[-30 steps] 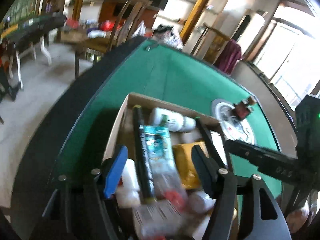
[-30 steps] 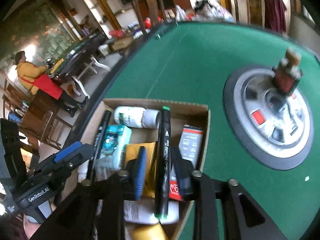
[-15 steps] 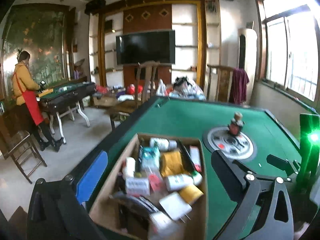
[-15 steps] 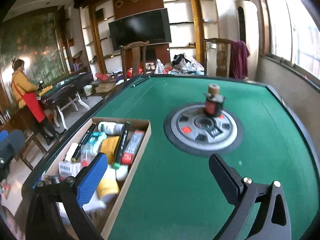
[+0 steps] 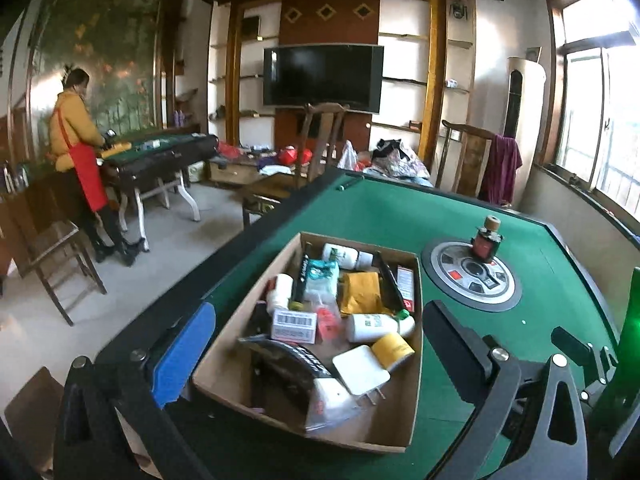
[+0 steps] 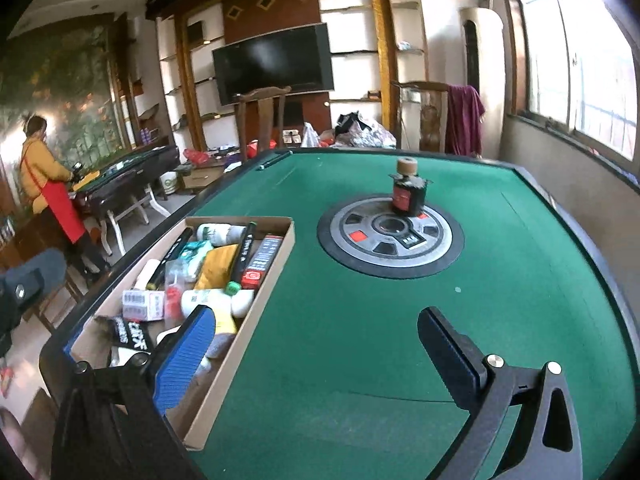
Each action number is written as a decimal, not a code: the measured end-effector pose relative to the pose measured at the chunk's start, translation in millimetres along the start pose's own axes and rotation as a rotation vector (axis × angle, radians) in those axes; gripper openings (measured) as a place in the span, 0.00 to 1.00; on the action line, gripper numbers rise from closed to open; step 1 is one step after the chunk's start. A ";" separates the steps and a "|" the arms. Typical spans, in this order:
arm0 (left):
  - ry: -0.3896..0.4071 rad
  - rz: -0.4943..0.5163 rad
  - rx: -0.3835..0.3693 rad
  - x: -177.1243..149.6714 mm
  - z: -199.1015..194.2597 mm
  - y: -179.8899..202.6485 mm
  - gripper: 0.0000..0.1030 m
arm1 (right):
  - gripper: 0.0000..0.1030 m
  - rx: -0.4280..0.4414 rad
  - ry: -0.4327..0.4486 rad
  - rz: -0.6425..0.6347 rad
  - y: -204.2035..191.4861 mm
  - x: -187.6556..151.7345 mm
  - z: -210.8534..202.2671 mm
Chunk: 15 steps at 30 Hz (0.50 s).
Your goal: Organize objects
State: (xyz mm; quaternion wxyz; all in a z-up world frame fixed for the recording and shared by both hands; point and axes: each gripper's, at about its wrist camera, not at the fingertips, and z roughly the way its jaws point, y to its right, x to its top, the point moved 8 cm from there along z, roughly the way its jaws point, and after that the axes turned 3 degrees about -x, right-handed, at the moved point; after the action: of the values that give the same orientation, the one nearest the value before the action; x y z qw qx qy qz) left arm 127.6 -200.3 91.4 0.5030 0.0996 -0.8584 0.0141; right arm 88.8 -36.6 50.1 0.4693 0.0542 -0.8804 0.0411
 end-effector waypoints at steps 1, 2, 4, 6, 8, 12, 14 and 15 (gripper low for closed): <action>0.009 0.003 -0.001 0.7 -2.2 -0.4 1.00 | 1.00 0.000 0.007 -0.015 -4.6 -0.4 -2.9; 0.016 0.006 -0.005 0.7 -4.1 0.0 1.00 | 1.00 -0.001 0.013 -0.032 -9.1 -0.6 -5.2; 0.024 0.010 -0.007 1.0 -6.0 -0.6 1.00 | 1.00 -0.003 0.023 -0.058 -15.4 -1.9 -8.2; 0.028 0.008 0.001 0.6 -7.5 -3.8 1.00 | 1.00 -0.004 0.033 -0.080 -21.7 -3.1 -12.2; 0.038 0.005 0.025 0.5 -8.4 -9.2 1.00 | 1.00 -0.009 0.041 -0.097 -25.9 -3.6 -14.7; 0.044 -0.014 0.058 0.8 -9.9 -20.7 1.00 | 1.00 -0.014 0.041 -0.119 -31.4 -6.2 -14.6; 0.036 -0.021 0.065 -0.4 -8.9 -25.5 1.00 | 1.00 -0.013 0.037 -0.121 -32.9 -7.5 -13.7; 0.029 -0.019 0.071 -1.5 -7.7 -27.1 1.00 | 1.00 -0.012 0.035 -0.123 -34.0 -8.2 -13.2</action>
State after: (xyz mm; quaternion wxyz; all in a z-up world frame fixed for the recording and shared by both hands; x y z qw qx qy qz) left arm 139.9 -225.6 91.9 0.5118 0.1253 -0.8489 0.0414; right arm 108.7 -68.2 51.4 0.4864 0.1046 -0.8674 0.0080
